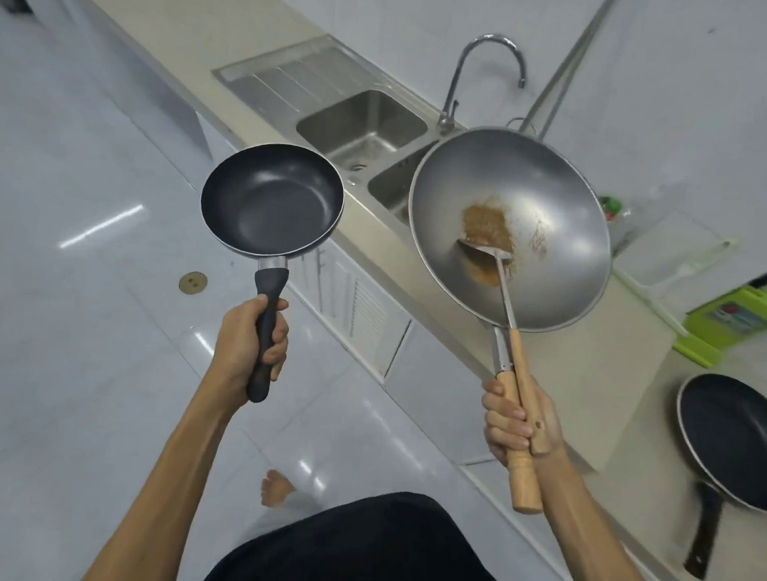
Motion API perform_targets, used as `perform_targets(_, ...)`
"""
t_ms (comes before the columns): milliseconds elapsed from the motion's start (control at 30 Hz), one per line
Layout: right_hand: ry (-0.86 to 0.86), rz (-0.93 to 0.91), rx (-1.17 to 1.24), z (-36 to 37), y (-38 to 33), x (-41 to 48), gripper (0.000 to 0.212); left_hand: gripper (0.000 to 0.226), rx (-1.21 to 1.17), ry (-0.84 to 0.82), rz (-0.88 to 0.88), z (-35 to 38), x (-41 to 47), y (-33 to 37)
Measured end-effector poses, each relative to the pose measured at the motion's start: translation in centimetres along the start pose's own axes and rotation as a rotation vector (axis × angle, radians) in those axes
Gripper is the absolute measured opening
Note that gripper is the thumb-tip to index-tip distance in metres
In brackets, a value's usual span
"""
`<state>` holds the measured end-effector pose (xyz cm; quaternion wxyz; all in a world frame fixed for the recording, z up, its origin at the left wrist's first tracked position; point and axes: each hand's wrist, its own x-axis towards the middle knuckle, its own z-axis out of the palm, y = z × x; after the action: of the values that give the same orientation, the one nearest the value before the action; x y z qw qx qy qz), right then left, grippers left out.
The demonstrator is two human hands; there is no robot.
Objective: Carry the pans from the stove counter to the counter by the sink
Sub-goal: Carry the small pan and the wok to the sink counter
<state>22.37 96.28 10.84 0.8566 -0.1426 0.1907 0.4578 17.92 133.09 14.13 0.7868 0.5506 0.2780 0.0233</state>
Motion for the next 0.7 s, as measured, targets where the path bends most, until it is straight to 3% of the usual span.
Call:
perform_targets(133,0.034,-0.032,-0.041,2.0,0.6,2.7,0.05,0.028,0.009,-0.002,0.008,-2.0,2.2,1.5)
perform_targets(333,0.102,-0.046,-0.115,7.2,2.1,15.5,0.048,0.028,0.021,0.005,-0.033,-9.5,11.0,6.4)
perform_targets(500,0.173,-0.069,-0.165,11.3,0.0,26.4,0.065,0.03,0.017,0.013,-0.05,-13.8,19.9,10.4)
perform_targets(700,0.192,-0.083,-0.109,16.6,-4.1,39.7,0.061,0.03,0.021,0.023,-0.052,-17.3,32.6,16.9)
